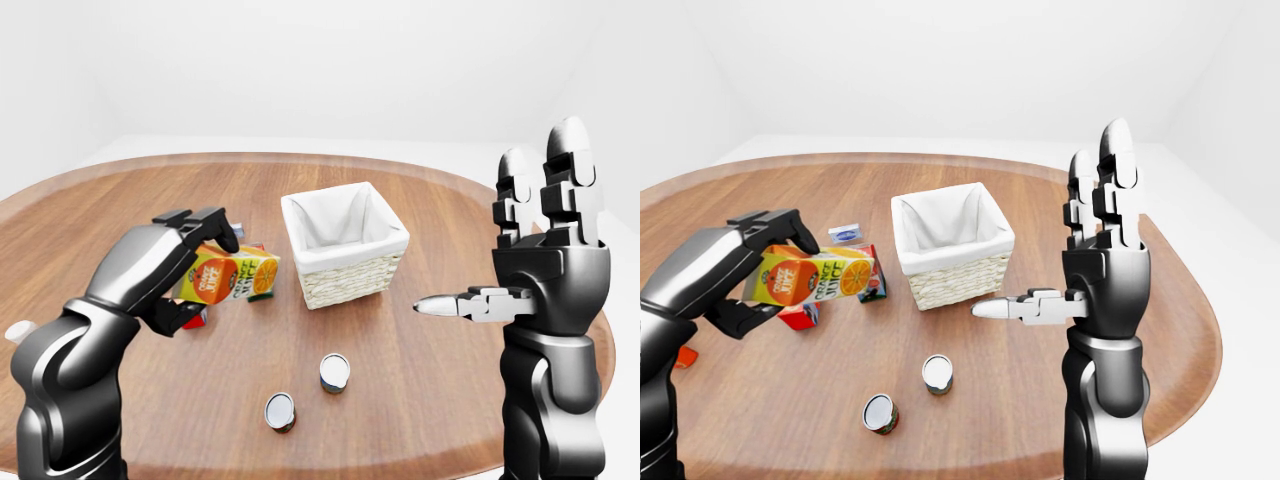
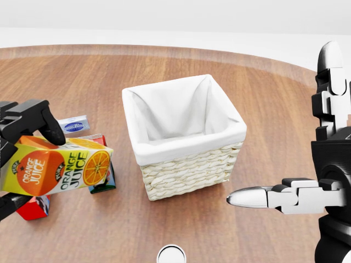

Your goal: Pick up the orange juice, and put it in the basket.

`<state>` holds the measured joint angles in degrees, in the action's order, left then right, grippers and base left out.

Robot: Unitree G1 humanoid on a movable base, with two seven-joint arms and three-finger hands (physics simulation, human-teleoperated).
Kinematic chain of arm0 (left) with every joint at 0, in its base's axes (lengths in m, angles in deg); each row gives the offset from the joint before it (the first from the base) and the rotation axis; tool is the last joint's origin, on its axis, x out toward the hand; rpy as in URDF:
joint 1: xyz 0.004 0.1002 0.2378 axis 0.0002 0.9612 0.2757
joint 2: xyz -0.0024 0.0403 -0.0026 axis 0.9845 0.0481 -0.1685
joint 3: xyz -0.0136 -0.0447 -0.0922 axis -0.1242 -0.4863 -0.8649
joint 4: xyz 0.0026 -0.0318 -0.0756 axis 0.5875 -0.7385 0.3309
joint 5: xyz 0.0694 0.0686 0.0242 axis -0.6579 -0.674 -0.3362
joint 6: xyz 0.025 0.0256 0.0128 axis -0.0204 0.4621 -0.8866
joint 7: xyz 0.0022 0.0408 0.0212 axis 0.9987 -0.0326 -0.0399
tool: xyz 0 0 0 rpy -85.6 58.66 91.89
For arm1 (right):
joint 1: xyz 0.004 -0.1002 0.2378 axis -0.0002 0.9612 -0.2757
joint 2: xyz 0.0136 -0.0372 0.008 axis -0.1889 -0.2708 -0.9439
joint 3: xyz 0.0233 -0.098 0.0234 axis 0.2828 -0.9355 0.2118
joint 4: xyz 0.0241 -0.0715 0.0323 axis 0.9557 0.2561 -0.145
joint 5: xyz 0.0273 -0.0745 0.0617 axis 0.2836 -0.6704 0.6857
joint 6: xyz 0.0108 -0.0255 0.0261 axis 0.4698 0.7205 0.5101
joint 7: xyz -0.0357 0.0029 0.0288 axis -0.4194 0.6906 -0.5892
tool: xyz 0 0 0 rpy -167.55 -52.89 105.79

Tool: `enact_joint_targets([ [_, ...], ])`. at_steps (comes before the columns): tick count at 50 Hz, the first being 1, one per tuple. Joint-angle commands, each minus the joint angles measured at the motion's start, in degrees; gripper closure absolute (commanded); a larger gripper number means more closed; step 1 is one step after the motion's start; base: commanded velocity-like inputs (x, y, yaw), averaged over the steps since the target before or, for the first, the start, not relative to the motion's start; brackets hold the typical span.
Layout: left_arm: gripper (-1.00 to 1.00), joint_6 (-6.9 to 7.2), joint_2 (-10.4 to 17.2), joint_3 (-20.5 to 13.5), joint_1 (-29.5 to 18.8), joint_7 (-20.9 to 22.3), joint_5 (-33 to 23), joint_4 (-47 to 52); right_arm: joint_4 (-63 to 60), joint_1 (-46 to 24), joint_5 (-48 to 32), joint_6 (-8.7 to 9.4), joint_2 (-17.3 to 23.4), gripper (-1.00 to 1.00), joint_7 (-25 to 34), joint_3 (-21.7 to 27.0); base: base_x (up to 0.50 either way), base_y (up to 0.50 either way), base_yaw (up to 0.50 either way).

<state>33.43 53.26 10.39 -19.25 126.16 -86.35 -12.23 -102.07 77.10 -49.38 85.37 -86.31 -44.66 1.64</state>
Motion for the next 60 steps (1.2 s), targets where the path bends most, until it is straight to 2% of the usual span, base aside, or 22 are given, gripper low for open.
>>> enact_joint_targets([
  [1, 1.0, 0.0, 2.73, -2.38, -3.57, 0.04, 5.0, 2.05, -0.02, -0.09, -0.12, 0.0, -0.01, -1.0, -0.09, -0.16, 0.0, 0.0, 0.0],
  [12, 1.0, 0.0, 7.67, -0.22, -13.79, 0.04, 8.85, 3.44, -0.1, -0.04, -0.25, 0.0, -0.09, -1.0, -0.08, -0.42, 0.0, 0.0, 0.0],
  [14, 1.0, 0.0, 11.15, 0.4, -16.32, 0.04, 10.79, 4.06, 0.12, 0.05, -0.28, 0.0, -0.17, -1.0, -0.02, -0.55, 0.0, 0.0, 0.0],
  [19, 1.0, 0.0, 15.0, 1.37, -20.78, 0.04, 13.43, 4.88, -0.12, 0.17, -0.39, 0.0, -0.19, -1.0, 0.03, -0.72, 0.0, 0.0, 0.0],
  [22, 1.0, 0.0, 15.77, 1.99, -22.69, 0.04, 13.7, 4.51, 0.14, 0.17, -0.53, 0.0, -0.25, -1.0, 0.02, -0.9, 0.0, 0.0, 0.0],
  [24, 1.0, 0.0, 14.79, 2.82, -25.29, 0.04, 13.29, 3.68, 0.12, 0.32, -0.68, 0.0, -0.31, -1.0, 0.11, -1.07, 0.0, 0.0, 0.0],
  [30, 1.0, 0.0, 15.18, 5.29, -28.53, 0.04, 12.98, 2.07, -0.01, 0.31, -0.61, 0.0, -0.35, -1.0, 0.12, -1.05, 0.0, 0.0, 0.0],
  [33, 1.0, 0.0, 16.25, 6.96, -32.75, 0.04, 13.35, -0.82, 0.26, 0.42, -0.62, 0.0, -0.44, -1.0, 0.24, -1.23, 0.0, 0.0, 0.0],
  [37, 1.0, 0.0, 16.31, 9.57, -39.24, 0.04, 13.1, -4.65, 0.17, 0.54, -0.82, 0.0, -0.46, -1.0, 0.29, -1.45, 0.0, 0.0, 0.0],
  [41, 1.0, 0.0, 13.41, 11.03, -43.44, 0.04, 10.96, -8.68, 0.03, 0.65, -0.85, 0.0, -0.51, -1.0, 0.36, -1.57, 0.0, 0.0, 0.0],
  [44, 1.0, 0.0, 8.55, 12.14, -46.88, 0.04, 7.66, -13.47, 0.4, 0.56, -0.77, 0.0, -0.57, -1.0, 0.35, -1.53, 0.0, 0.0, 0.0],
  [48, 1.0, 0.0, 3.51, 13.92, -49.68, 0.04, 2.57, -20.83, 0.21, 0.43, -0.72, 0.0, -0.47, -1.0, 0.39, -1.34, 0.0, 0.0, 0.0],
  [55, 1.0, 0.0, -1.53, 16.2, -54.9, 0.04, -4.66, -34.52, -0.04, 0.52, -0.62, 0.0, -0.52, -1.0, 0.33, -1.58, 0.0, 0.0, 0.0],
  [60, 1.0, 0.0, -3.76, 17.11, -57.61, 0.04, -8.22, -41.8, 0.19, 0.23, -0.26, 0.0, -0.42, -1.0, 0.35, -1.1, 0.0, 0.0, 0.0],
])
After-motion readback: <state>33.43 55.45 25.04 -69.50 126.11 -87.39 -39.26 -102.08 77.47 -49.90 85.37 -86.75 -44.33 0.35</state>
